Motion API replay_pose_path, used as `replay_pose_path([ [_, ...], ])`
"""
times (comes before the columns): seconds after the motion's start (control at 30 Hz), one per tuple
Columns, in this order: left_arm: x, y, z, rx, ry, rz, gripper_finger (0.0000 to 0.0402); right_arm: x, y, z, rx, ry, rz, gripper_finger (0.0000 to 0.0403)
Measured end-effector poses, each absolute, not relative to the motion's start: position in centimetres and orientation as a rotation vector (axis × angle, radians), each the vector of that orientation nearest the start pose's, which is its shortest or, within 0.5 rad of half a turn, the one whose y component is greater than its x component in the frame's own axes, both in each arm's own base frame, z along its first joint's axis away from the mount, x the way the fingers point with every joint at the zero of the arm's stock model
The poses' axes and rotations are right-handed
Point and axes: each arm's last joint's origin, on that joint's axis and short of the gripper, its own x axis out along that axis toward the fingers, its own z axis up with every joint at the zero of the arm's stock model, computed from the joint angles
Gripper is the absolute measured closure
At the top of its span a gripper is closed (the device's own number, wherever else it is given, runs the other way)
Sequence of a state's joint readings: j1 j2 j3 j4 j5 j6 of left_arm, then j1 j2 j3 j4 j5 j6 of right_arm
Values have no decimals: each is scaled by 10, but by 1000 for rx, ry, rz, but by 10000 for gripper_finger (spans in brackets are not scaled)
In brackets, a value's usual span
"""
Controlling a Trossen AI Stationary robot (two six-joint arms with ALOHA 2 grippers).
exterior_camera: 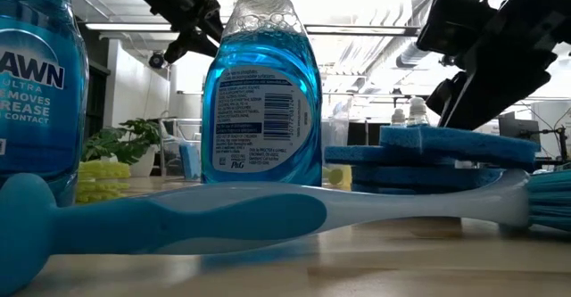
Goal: Pick & Place Kitchen Sink Supplies
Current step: Put the sponge into the transparent bin
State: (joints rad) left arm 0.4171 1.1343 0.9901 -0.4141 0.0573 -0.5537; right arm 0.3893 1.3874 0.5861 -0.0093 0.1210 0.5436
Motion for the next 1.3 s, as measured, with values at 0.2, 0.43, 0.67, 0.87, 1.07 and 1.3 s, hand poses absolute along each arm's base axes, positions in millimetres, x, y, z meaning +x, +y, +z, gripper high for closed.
replay_pose_path([
  [0.2,221,96,316,-666,437,495,291,234,93,159,353,844,54,372],
  [0.43,221,96,316,-666,437,495,291,234,95,159,408,862,70,395],
  [0.67,222,96,316,-672,440,484,291,233,94,167,449,825,80,401],
  [0.87,222,96,316,-674,439,483,291,229,91,183,461,746,65,402],
  [1.07,222,95,316,-681,441,457,291,222,85,202,454,638,1,402],
  [1.3,225,93,319,-658,433,333,291,213,76,222,443,481,-135,403],
])
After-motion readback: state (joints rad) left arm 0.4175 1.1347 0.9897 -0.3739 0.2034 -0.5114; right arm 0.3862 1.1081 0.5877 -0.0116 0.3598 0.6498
